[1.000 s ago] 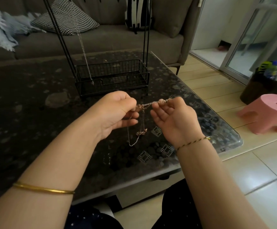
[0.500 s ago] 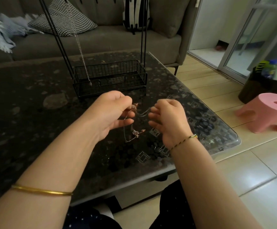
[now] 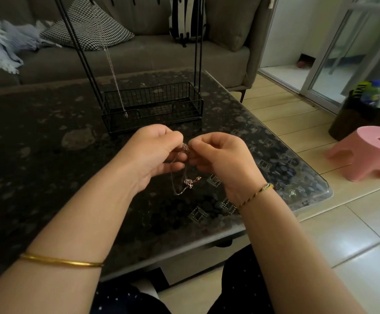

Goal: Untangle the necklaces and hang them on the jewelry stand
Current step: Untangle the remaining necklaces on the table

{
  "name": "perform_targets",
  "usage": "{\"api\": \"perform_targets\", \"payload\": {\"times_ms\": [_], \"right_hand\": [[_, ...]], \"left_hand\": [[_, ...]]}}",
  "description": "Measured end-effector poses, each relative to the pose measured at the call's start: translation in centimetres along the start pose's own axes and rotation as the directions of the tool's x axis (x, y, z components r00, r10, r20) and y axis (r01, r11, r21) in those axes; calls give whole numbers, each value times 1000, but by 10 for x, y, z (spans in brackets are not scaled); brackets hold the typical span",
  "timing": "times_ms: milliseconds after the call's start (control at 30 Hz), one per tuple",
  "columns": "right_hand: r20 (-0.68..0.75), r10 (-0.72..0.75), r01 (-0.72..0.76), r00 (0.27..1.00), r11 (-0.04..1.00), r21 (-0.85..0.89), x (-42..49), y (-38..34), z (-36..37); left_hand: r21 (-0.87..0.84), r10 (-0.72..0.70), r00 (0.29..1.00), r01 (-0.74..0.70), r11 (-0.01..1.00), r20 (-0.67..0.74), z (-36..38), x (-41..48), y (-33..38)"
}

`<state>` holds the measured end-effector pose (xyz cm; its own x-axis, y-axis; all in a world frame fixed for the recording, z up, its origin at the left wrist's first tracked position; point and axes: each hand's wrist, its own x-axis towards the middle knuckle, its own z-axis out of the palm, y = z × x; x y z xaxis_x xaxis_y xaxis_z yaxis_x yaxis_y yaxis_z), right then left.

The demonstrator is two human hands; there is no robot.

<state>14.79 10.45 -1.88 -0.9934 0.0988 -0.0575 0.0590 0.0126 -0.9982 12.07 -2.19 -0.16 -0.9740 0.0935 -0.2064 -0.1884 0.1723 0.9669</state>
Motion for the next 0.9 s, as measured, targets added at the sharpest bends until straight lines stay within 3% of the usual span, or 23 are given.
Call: {"api": "perform_targets", "payload": {"times_ms": [133, 267, 433, 700, 800, 900], "right_hand": [[58, 30, -30, 998, 999, 11, 1, 1, 1], [43, -54, 56, 998, 997, -46, -1, 1, 3], [11, -93, 94, 996, 992, -87, 2, 2, 3], [77, -129, 142, 989, 971, -191, 2, 0, 1], [57, -140, 149, 988, 969, -196, 3, 1, -1], [42, -130, 136, 991, 976, -169, 5, 3, -2]], "left_hand": [[-20, 20, 1000, -20, 1000, -13, -1, 0, -1], [3, 39, 999, -39, 999, -31, 0, 2, -2], [122, 74, 996, -67, 990, -54, 1, 3, -5], [319, 193, 977, -154, 935, -92, 5, 3, -5], [252, 120, 991, -99, 963, -67, 7, 2, -3], [79, 11, 1000, -10, 997, -22, 7, 1, 1]]}}
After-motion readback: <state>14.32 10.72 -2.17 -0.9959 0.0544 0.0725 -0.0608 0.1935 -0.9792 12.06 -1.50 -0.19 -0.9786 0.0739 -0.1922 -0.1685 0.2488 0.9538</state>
